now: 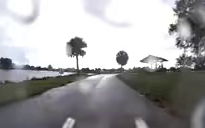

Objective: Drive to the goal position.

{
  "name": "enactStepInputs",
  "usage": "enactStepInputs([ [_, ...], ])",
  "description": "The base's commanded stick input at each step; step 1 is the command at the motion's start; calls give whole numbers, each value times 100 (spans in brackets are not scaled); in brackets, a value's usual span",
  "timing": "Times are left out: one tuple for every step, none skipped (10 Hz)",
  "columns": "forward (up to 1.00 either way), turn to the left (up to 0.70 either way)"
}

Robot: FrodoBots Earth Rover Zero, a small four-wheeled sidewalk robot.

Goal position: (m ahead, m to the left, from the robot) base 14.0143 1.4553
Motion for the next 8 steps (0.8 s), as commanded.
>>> enactStepInputs([
  [100, 0],
  [100, 0],
  [100, 0],
  [100, 0],
  [100, -7],
  [100, -27],
  [100, -40],
  [100, -36],
])
